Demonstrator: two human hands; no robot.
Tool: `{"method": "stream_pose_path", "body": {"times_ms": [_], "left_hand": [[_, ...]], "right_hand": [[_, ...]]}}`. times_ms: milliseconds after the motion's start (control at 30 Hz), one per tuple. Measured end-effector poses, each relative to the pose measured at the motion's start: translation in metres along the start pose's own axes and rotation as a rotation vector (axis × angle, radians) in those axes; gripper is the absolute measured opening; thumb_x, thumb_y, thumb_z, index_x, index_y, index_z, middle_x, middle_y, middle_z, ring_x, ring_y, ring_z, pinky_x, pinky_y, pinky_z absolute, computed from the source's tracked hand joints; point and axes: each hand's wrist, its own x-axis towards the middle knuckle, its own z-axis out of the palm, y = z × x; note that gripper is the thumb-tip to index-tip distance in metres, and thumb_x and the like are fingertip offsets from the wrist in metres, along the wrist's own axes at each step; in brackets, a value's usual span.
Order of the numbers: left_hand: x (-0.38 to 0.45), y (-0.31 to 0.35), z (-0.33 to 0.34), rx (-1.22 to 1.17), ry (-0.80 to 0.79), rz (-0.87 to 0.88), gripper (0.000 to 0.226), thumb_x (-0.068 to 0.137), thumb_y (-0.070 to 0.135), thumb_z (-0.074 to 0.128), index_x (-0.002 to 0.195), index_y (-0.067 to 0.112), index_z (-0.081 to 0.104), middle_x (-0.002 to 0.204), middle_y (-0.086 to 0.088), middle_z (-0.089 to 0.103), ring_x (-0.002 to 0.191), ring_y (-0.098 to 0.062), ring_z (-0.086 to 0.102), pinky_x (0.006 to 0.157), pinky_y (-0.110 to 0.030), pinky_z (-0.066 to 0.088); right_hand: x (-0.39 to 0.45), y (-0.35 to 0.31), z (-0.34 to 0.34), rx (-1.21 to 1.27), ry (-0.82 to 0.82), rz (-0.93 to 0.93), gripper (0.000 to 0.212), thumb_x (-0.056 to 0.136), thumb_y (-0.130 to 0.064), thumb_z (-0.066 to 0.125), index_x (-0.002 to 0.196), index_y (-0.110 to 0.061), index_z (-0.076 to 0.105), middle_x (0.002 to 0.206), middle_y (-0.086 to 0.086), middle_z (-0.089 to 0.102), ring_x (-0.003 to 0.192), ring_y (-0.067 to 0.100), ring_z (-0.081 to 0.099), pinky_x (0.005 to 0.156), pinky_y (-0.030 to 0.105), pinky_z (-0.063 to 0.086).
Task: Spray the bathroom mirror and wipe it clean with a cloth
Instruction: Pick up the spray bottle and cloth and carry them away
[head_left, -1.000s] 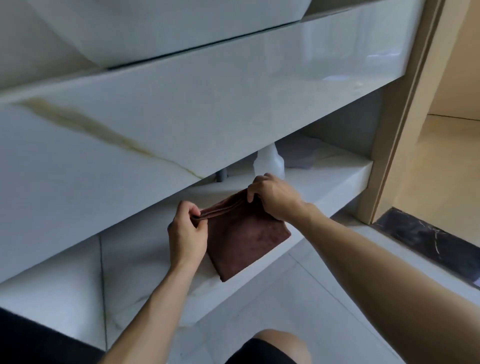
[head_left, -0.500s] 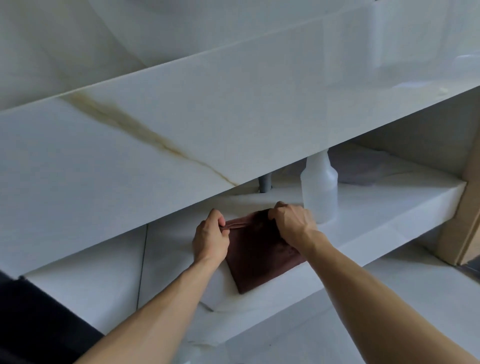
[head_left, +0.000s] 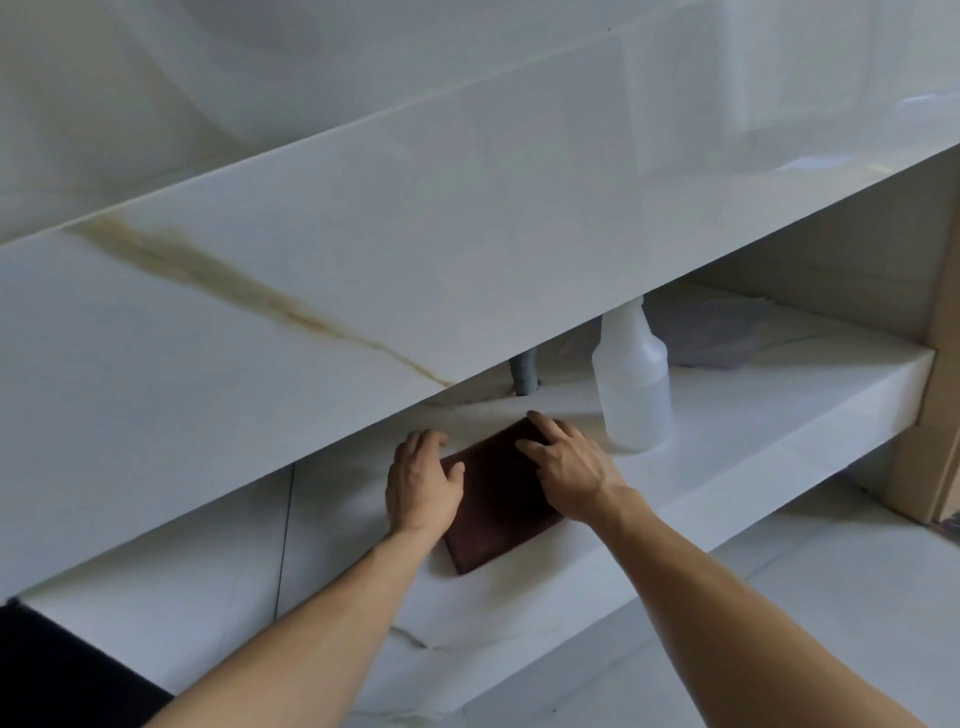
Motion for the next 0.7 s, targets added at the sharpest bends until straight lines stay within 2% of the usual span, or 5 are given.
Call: {"method": "stream_pose_path", "body": {"times_ms": [67, 200, 433, 567, 700], "left_hand": [[-0.005, 0.008, 0.011, -0.016, -0.132, 0.079, 0.036, 0.094, 0.029, 0.06, 0.127, 0.017, 0.059, 0.134, -0.004, 0.058, 0.128, -0.026, 0.05, 0.104, -0.035, 0.039], [-0.005, 0.003, 0.03, 0.164, -0.461, 0.065, 0.056, 0.103, 0.05, 0.031, 0.156, 0.034, 0.022, 0.166, 0.001, 0.015, 0.153, -0.02, 0.01, 0.124, -0.04, 0.005], [-0.006, -0.011, 0.025, 0.219, -0.494, -0.014, 0.06, 0.101, 0.06, 0.016, 0.157, 0.039, 0.01, 0.167, 0.005, 0.003, 0.154, -0.017, -0.001, 0.123, -0.045, -0.005], [-0.013, -0.01, 0.011, 0.277, -0.444, -0.139, 0.064, 0.102, 0.057, 0.014, 0.159, 0.029, 0.009, 0.167, 0.002, 0.001, 0.154, -0.017, -0.002, 0.124, -0.046, -0.003], [-0.036, 0.002, 0.012, 0.195, -0.441, -0.089, 0.065, 0.102, 0.054, 0.016, 0.159, 0.024, 0.007, 0.167, 0.004, 0.0, 0.154, -0.014, -0.003, 0.124, -0.044, -0.004]], "right_hand": [[-0.002, -0.005, 0.007, 0.058, -0.083, 0.029, 0.059, 0.104, -0.037, 0.038, 0.158, -0.023, 0.021, 0.167, 0.004, 0.01, 0.153, 0.027, 0.01, 0.124, 0.038, 0.017], [-0.007, -0.008, 0.015, 0.02, -0.155, 0.098, 0.067, 0.105, -0.049, 0.027, 0.16, -0.017, 0.007, 0.168, 0.004, 0.002, 0.155, 0.021, -0.003, 0.126, 0.036, 0.001], [-0.018, -0.001, 0.012, 0.024, -0.191, 0.123, 0.07, 0.103, -0.056, 0.022, 0.16, -0.021, 0.001, 0.168, -0.002, -0.005, 0.155, 0.019, -0.007, 0.125, 0.037, 0.0], [-0.017, 0.001, 0.009, -0.013, -0.199, 0.111, 0.069, 0.103, -0.056, 0.021, 0.16, -0.023, 0.001, 0.168, -0.003, -0.005, 0.154, 0.018, -0.008, 0.125, 0.042, -0.004], [-0.012, 0.003, 0.01, -0.055, -0.195, 0.105, 0.067, 0.103, -0.057, 0.019, 0.16, -0.027, 0.001, 0.168, -0.003, -0.005, 0.154, 0.018, -0.01, 0.124, 0.047, -0.008]]}}
